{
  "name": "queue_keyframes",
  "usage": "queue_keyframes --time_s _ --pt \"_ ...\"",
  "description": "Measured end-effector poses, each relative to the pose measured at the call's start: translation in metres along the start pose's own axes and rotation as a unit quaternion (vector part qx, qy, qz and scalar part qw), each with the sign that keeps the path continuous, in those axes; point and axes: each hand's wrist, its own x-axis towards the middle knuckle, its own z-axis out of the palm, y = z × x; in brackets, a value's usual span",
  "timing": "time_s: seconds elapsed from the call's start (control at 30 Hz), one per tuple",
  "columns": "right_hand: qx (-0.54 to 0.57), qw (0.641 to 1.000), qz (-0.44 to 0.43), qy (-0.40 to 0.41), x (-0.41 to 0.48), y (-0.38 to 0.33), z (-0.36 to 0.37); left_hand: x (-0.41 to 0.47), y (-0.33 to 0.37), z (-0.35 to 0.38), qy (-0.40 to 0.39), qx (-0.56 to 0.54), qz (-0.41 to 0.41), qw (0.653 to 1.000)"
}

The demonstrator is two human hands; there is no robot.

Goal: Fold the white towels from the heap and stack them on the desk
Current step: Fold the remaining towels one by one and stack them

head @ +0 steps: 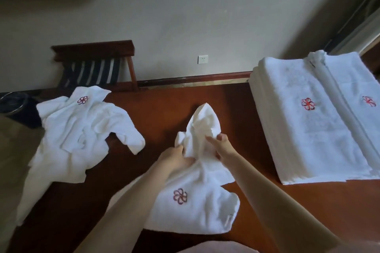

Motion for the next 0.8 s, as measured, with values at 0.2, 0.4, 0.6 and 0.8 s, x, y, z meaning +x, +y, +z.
queue_keyframes --time_s 0.2,0.4,0.6,0.8 --pt "-0.117 0.988 -0.102 -0.017 -0.006 -0.026 0.010 -0.019 0.005 0.004 -0.085 -0.030 0.077 0.993" --pt "-0.222 0.947 -0.224 0.059 -0.029 -0.073 -0.022 -0.026 -0.029 -0.027 -0.070 0.070 0.033 0.995" --pt "-0.214 0.936 -0.273 0.051 -0.059 -0.130 -0.035 -0.041 -0.026 -0.059 0.112 0.074 -0.002 0.991" --pt "-0.323 0.873 -0.365 0.017 -0.096 -0.156 -0.029 -0.069 0.064 -0.074 0.280 -0.205 0.351 0.870"
